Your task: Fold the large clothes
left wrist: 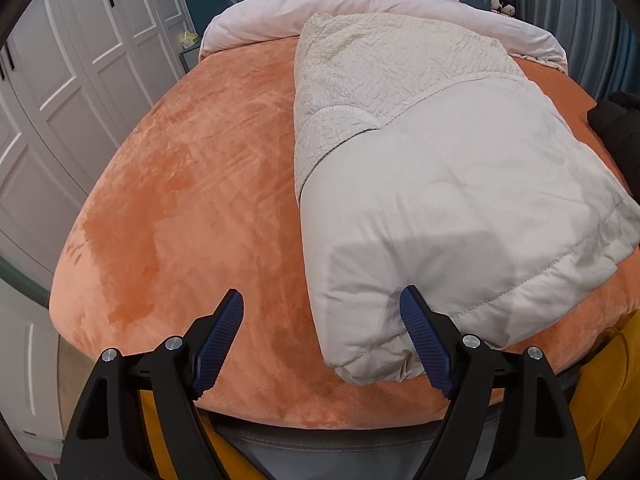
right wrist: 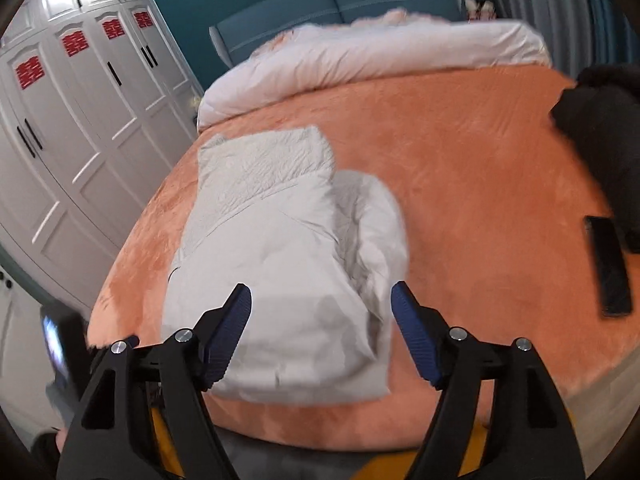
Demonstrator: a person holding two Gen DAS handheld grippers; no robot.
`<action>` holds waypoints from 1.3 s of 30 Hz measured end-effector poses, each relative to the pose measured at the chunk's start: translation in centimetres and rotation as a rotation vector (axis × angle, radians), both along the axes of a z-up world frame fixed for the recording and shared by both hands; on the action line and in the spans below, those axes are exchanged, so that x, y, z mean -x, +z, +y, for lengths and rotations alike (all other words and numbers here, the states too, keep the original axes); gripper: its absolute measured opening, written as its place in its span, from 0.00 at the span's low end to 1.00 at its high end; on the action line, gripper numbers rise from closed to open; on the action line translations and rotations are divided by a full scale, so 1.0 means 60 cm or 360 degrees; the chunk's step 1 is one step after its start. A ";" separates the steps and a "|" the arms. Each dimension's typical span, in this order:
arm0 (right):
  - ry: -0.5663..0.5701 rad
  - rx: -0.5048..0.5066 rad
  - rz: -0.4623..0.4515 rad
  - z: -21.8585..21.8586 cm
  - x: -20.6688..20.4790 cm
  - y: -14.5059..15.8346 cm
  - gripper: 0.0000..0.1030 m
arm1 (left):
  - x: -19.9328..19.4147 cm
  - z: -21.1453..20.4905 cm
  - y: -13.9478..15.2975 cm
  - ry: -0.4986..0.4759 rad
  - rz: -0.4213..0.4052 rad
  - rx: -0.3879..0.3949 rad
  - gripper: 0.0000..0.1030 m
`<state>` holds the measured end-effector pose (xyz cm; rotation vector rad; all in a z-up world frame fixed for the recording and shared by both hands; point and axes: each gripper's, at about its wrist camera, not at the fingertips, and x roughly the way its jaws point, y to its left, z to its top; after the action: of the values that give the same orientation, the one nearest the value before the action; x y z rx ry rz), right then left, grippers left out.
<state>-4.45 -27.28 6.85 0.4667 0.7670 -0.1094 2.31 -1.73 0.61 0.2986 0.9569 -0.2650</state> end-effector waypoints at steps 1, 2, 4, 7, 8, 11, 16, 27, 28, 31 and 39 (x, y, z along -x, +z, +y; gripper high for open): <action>0.0009 -0.0045 0.0021 -0.006 -0.013 -0.013 0.68 | 0.000 0.000 0.000 -0.0001 -0.0001 -0.0002 0.77; 0.0035 -0.0109 0.0066 -0.009 -0.035 -0.040 0.68 | 0.000 0.003 0.000 0.0002 0.0003 0.0001 0.77; 0.0069 -0.0167 0.0156 -0.004 -0.053 -0.079 0.28 | -0.001 0.010 0.005 0.0019 0.0021 0.0028 0.77; 0.0071 -0.0238 0.0057 0.005 -0.017 -0.073 0.01 | 0.003 0.025 0.028 0.0040 0.0009 0.0109 0.76; 0.0059 -0.0224 -0.0032 0.007 0.011 -0.054 0.00 | 0.005 0.029 0.040 0.0044 -0.0016 0.0135 0.76; 0.0016 -0.0220 0.0059 0.005 0.042 -0.078 0.00 | 0.003 0.029 0.064 0.0051 -0.0082 0.0160 0.76; -0.0020 -0.0349 0.0309 0.000 0.028 -0.187 0.01 | -0.011 -0.001 0.043 0.0032 -0.0033 0.0109 0.76; -0.0134 -0.0170 -0.0040 -0.057 0.036 -0.006 0.47 | -0.020 -0.002 0.028 0.0050 -0.0017 0.0071 0.76; -0.0129 -0.0147 -0.0055 -0.060 0.019 0.003 0.51 | -0.020 -0.002 0.028 0.0050 -0.0017 0.0070 0.76; -0.0137 -0.0051 -0.0049 -0.064 -0.056 0.012 0.65 | -0.020 -0.003 0.028 0.0049 -0.0016 0.0065 0.76; -0.0048 -0.0296 0.0103 -0.065 -0.169 -0.038 0.19 | -0.025 -0.006 0.025 0.0056 -0.0016 0.0039 0.76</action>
<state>5.72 -31.18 4.59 0.6541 0.8374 -0.0819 3.79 -2.06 2.09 0.2603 0.9476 -0.2427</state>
